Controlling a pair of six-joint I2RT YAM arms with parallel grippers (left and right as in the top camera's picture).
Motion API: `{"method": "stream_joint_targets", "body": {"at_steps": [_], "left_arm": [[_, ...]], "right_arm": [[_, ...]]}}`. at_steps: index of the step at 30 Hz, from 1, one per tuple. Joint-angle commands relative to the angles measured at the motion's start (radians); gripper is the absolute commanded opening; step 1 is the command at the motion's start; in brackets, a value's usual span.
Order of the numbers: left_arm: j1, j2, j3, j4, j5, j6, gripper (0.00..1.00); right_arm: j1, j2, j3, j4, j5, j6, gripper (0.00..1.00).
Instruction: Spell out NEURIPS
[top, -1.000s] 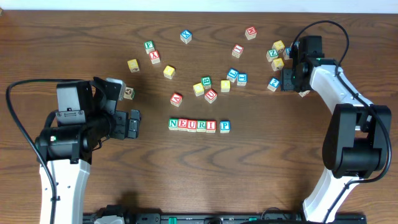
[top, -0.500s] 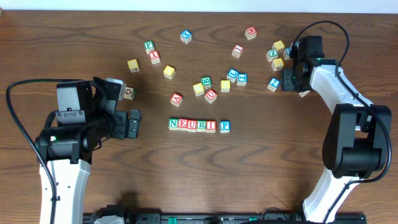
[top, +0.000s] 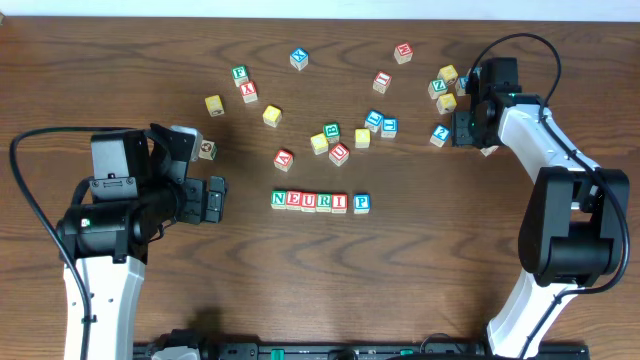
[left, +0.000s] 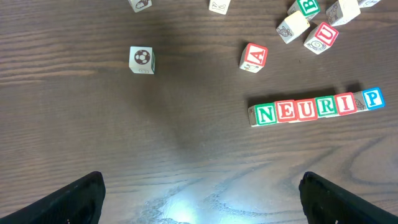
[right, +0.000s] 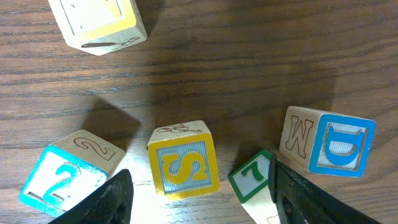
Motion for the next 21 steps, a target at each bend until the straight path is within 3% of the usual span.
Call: {"method": "stream_joint_targets", "body": {"at_steps": [1, 21], "left_arm": [[0.005, -0.006, 0.02, -0.001, 0.012, 0.013, 0.98], [0.005, -0.006, 0.02, -0.001, 0.012, 0.013, 0.98]], "right_arm": [[0.005, 0.032, -0.005, -0.017, -0.013, 0.01, 0.65], [0.007, 0.031, 0.162, -0.101, 0.016, -0.018, 0.71]]}}
